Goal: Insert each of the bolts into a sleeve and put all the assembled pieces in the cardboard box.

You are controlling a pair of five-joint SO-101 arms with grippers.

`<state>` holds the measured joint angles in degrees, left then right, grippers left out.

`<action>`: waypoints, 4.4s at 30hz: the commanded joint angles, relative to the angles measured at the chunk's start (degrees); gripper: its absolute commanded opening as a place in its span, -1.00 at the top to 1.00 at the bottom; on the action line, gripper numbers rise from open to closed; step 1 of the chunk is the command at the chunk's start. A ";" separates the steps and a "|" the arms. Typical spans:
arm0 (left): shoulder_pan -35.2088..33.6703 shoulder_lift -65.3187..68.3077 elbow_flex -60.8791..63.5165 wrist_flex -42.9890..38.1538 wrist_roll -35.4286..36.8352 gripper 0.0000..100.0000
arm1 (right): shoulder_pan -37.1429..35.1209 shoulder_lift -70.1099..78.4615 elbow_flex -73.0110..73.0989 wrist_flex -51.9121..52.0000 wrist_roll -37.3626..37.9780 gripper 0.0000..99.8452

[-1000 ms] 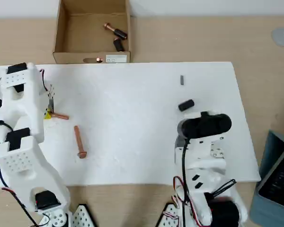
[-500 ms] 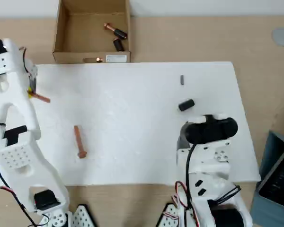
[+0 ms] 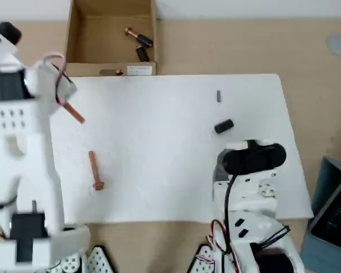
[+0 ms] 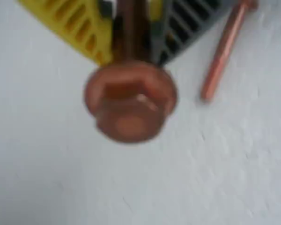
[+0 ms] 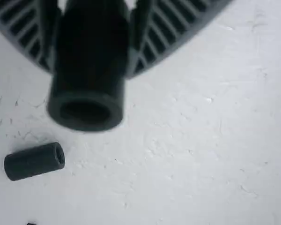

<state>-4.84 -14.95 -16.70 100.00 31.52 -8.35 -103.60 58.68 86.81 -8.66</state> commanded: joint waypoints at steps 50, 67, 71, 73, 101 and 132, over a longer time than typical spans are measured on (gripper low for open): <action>29.27 -76.97 75.52 -47.30 -1.67 1.00 | -35.38 -1.98 18.07 -26.99 3.69 0.98; 32.44 -77.41 76.31 -47.38 0.97 1.00 | -38.64 -1.98 18.15 -29.54 6.86 0.98; 32.53 -77.41 77.98 -47.30 0.79 1.00 | -38.64 -1.98 18.15 -29.54 6.86 0.98; 32.53 -77.41 78.68 -47.30 0.70 1.00 | -38.64 -1.98 18.15 -29.54 6.86 0.98; 42.20 -77.49 85.54 -46.86 -9.23 0.99 | -38.64 -1.98 18.24 -29.45 6.86 0.98; 33.85 -77.41 79.65 -46.86 -16.09 0.65 | -38.37 -1.98 18.59 -29.45 6.86 0.98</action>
<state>29.71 -91.87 66.64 53.85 16.04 -46.59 -103.60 77.76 58.77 -2.24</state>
